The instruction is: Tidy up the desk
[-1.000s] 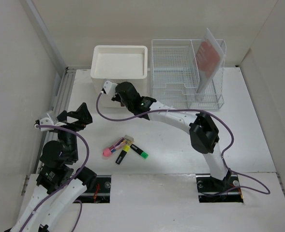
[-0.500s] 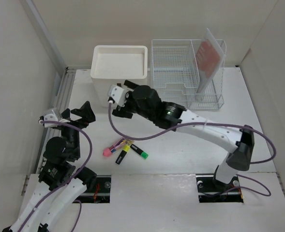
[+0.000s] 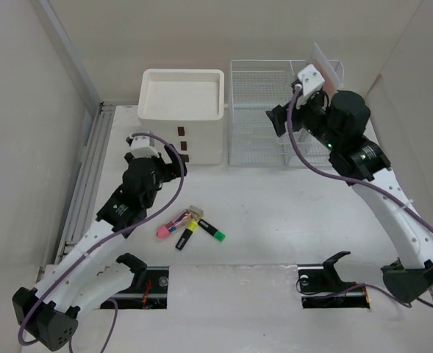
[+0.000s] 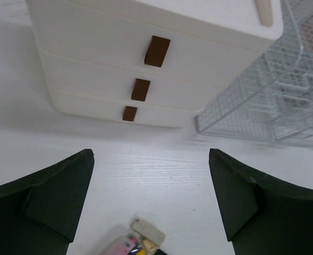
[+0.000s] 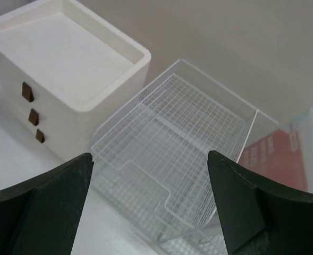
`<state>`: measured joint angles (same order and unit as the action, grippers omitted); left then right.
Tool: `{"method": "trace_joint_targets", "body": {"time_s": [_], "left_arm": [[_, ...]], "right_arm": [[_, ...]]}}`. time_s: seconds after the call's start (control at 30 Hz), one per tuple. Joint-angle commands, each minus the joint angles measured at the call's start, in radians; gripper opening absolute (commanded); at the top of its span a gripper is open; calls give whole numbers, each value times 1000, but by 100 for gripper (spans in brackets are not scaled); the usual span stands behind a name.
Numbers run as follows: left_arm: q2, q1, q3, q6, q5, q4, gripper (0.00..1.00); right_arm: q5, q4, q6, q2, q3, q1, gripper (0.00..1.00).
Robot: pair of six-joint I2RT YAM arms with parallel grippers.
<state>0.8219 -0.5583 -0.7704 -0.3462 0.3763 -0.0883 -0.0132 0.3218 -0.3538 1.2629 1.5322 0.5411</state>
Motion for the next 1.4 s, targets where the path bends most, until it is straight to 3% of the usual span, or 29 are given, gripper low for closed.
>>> {"method": "trace_joint_targets", "body": {"time_s": [0.0,0.17,0.27,0.37,0.6,1.37], "left_arm": [[-24,30,2,-186,-94,83,87],[-24,136,163,-353,-278,309,84],[52,219,240,-405,-391,476,74],[156,259,240,-389,-450,524,70],[270,193,118,-186,-235,456,63],[427,195,169,-56,-180,705,57]], "right_arm": [[-310,-90,195,-83,-125,-94,93],[-511,-116,262,-148,-188,-194,92],[-550,-150,297,-189,-222,-219,92],[-550,-150,297,-210,-222,-219,92],[-550,-159,297,-211,-233,-219,92],[-550,-159,297,-172,-233,-219,92]]}}
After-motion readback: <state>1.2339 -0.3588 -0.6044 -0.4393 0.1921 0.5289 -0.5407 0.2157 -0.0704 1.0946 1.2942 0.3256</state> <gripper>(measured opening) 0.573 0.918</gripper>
